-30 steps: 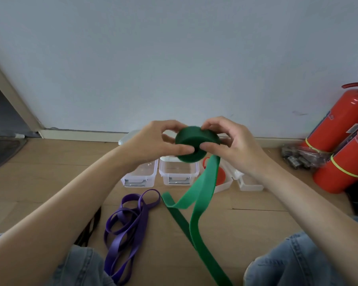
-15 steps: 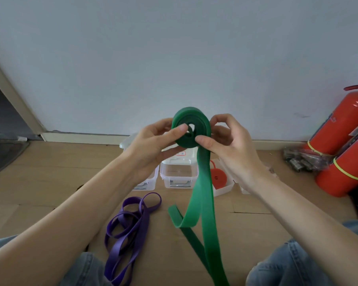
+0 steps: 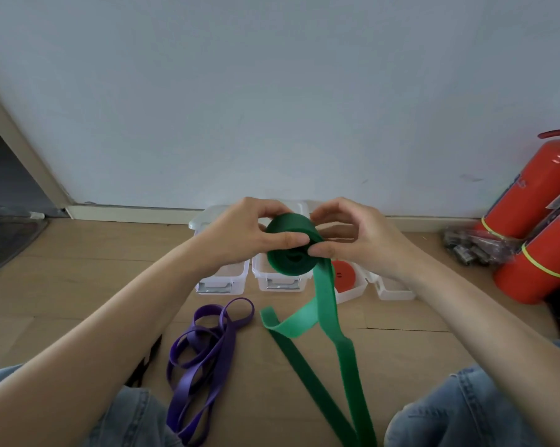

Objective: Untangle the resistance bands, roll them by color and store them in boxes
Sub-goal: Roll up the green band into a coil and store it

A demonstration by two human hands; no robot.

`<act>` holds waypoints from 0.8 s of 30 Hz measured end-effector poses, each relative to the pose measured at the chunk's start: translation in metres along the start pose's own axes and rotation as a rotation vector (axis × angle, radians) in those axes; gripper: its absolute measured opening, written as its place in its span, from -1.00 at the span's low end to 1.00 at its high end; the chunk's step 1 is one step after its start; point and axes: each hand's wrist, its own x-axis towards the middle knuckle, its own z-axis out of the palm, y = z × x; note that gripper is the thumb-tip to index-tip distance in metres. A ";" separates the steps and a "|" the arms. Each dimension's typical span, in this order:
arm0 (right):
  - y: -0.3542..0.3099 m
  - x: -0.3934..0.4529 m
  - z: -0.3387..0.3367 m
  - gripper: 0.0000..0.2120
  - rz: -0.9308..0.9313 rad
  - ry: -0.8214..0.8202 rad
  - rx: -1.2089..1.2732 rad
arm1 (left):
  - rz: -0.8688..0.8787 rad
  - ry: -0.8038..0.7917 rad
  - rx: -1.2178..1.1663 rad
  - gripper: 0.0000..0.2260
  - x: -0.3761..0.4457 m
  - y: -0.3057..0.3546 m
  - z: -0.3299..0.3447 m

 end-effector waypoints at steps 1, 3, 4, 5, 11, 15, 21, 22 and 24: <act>0.000 0.000 -0.001 -0.65 0.014 0.000 0.027 | 0.007 -0.007 -0.010 -0.77 0.000 0.000 -0.001; -0.003 0.001 -0.002 -0.66 0.017 0.002 0.047 | 0.023 -0.019 -0.032 -0.85 0.000 0.002 -0.004; -0.004 0.001 -0.002 -0.66 0.008 0.011 0.049 | 0.026 -0.023 -0.053 -0.84 0.000 0.002 -0.006; -0.005 0.001 -0.001 -0.65 -0.006 0.030 0.059 | 0.027 -0.023 -0.083 -0.80 0.000 0.003 -0.007; -0.014 0.002 0.002 -0.73 -0.112 0.218 0.041 | 0.026 0.084 -0.225 -0.80 0.006 0.007 -0.004; -0.014 0.004 0.004 -0.78 -0.109 0.215 0.022 | 0.008 0.094 -0.233 -0.81 0.006 0.005 -0.004; -0.013 0.000 0.008 -0.56 -0.086 0.311 0.226 | -0.033 0.081 -0.510 -0.64 0.004 0.008 -0.006; -0.012 -0.001 0.010 -0.58 -0.088 0.321 0.210 | -0.049 0.096 -0.574 -0.64 0.005 0.008 -0.007; -0.011 -0.001 0.015 -0.62 -0.083 0.324 0.181 | -0.067 0.113 -0.664 -0.62 0.006 0.008 -0.008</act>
